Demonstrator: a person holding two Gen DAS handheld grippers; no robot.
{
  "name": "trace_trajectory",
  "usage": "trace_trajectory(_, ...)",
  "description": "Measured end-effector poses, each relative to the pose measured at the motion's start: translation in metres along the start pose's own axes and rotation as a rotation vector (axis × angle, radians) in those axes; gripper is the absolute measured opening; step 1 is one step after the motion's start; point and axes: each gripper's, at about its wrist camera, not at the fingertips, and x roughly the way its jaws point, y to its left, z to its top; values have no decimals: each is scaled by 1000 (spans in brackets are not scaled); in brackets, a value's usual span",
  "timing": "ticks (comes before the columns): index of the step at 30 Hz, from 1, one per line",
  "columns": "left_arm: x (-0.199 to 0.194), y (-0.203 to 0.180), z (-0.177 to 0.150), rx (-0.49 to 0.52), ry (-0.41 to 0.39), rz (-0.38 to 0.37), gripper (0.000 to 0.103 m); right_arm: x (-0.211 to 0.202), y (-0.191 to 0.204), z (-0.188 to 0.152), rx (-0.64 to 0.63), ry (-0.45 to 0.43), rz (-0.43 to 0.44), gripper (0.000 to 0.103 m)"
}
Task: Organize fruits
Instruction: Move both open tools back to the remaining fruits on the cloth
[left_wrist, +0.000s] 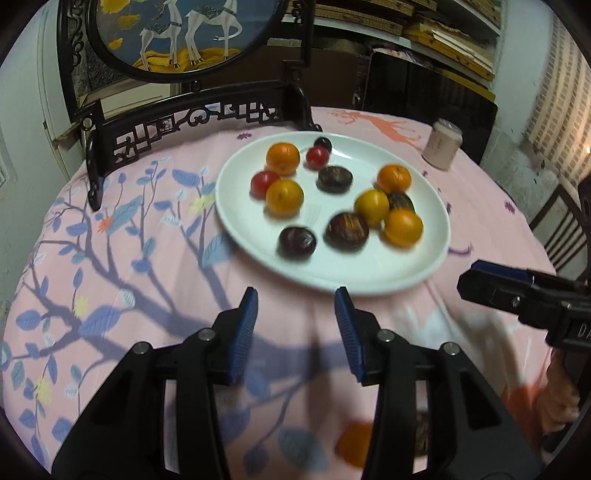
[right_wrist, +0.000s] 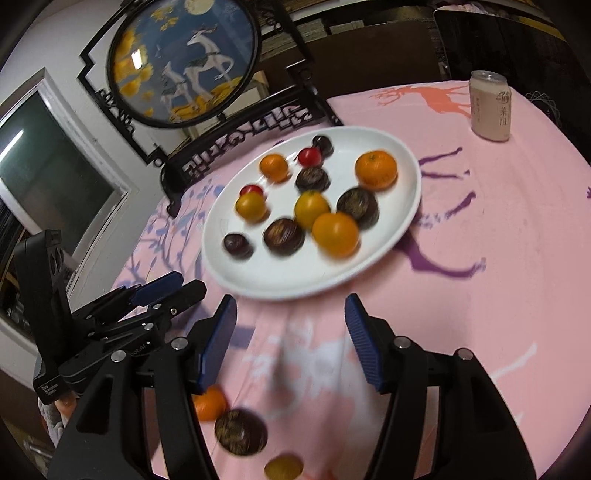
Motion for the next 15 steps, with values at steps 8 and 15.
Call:
trace_trajectory(8,-32,-16,-47,116,-14,-21,59,-24,-2,-29,9,-10,21,63)
trace_trajectory(15,-43,-19,-70,157,0,-59,60,-33,-7,-37,35,-20,36,64)
